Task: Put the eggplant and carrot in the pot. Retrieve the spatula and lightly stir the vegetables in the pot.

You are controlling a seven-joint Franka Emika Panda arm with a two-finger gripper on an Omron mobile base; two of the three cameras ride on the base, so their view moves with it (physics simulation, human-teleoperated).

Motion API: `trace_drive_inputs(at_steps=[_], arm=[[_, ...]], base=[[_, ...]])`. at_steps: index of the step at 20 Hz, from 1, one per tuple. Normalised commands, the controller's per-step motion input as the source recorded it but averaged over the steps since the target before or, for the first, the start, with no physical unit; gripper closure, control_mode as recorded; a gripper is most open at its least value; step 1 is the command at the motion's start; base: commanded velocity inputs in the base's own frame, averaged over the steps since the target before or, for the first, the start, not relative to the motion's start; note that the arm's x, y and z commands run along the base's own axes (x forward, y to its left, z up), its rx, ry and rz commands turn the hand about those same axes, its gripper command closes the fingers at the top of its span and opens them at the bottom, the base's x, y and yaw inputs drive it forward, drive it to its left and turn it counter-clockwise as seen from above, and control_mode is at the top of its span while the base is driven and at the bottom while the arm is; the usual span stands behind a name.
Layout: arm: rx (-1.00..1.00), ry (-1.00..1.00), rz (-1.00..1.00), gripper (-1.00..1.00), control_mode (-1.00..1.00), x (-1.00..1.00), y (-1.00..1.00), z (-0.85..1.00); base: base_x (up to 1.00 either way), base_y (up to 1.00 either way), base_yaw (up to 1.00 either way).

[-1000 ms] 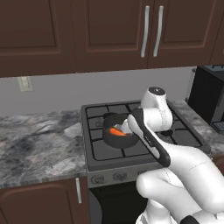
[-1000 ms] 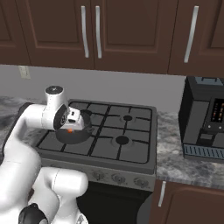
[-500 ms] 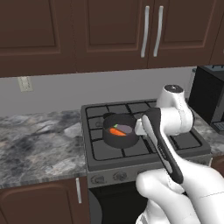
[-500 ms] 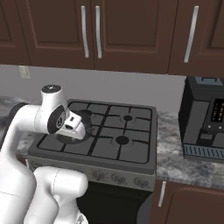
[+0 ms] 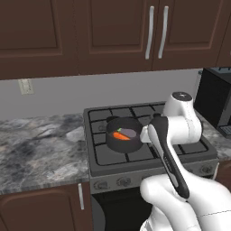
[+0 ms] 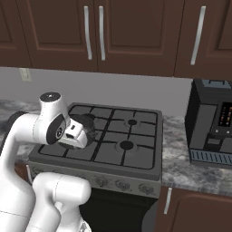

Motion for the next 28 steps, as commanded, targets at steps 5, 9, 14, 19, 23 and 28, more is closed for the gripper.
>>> trace_drive_inputs(at_steps=[5,9,14,19,23,28], arm=[[0.0,0.0,0.0,-1.0,1.0,0.0,0.0,0.0],[0.0,0.0,0.0,-1.0,1.0,0.0,0.0,0.0],[0.0,0.0,0.0,-1.0,1.0,0.0,0.0,0.0],[0.0,0.0,0.0,-1.0,1.0,0.0,0.0,0.0],[0.0,0.0,0.0,-1.0,1.0,0.0,0.0,0.0],[0.0,0.0,0.0,-1.0,1.0,0.0,0.0,0.0]], base=[[-0.2,-0.06,-0.06],[-0.72,-0.09,-0.23],[-0.34,-0.7,-0.27],[-0.15,-1.0,-0.25],[0.04,-1.0,-0.15],[0.5,-0.95,-0.1]])
